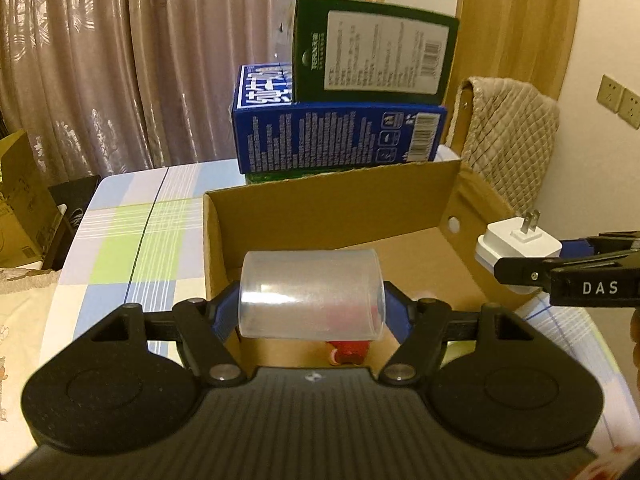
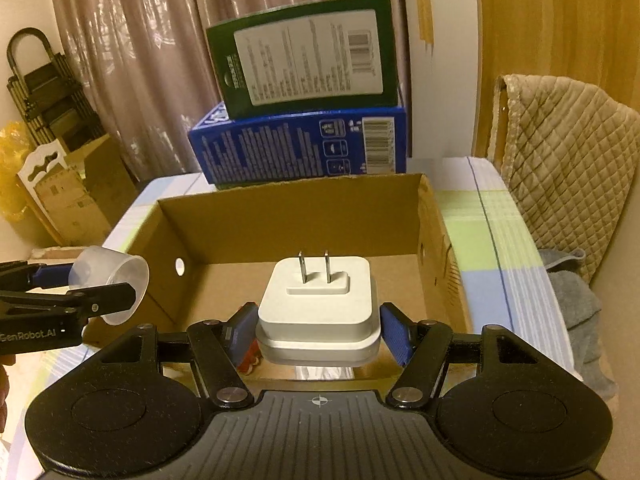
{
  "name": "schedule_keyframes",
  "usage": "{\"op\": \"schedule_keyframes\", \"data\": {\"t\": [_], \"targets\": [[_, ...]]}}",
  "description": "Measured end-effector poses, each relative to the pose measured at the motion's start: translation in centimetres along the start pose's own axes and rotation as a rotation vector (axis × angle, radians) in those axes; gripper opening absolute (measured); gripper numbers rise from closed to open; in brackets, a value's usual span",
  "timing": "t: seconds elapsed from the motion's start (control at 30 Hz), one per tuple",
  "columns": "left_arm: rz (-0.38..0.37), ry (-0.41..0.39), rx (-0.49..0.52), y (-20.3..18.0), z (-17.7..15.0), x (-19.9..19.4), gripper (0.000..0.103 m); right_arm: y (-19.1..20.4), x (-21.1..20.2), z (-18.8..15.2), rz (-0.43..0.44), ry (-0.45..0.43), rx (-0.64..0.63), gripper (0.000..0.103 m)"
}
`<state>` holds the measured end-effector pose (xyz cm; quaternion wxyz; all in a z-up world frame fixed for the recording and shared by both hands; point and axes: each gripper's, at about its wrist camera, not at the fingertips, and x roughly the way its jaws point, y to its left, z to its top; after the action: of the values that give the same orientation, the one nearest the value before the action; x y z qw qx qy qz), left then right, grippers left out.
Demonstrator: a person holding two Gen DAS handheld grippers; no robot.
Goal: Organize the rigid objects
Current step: 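Open the left tool to drop the container while the right tool releases the plug adapter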
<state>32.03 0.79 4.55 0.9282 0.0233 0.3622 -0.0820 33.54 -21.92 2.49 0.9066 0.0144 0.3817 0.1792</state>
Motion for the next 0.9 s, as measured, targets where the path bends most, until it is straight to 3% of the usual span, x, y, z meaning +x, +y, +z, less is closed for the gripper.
{"op": "schedule_keyframes", "data": {"t": [0.4, 0.47, 0.9], "targets": [[-0.009, 0.048, 0.012, -0.1, -0.6, 3.3, 0.068, 0.1, 2.6, -0.5, 0.007, 0.029, 0.024, 0.063], [-0.008, 0.057, 0.012, -0.2, -0.6, 3.6, 0.073, 0.0, 2.7, -0.5, 0.007, 0.03, 0.03, 0.062], [0.021, 0.004, -0.005, 0.8, -0.2, 0.8, 0.073, -1.2, 2.5, -0.7, -0.015, 0.032, 0.046, 0.063]]}}
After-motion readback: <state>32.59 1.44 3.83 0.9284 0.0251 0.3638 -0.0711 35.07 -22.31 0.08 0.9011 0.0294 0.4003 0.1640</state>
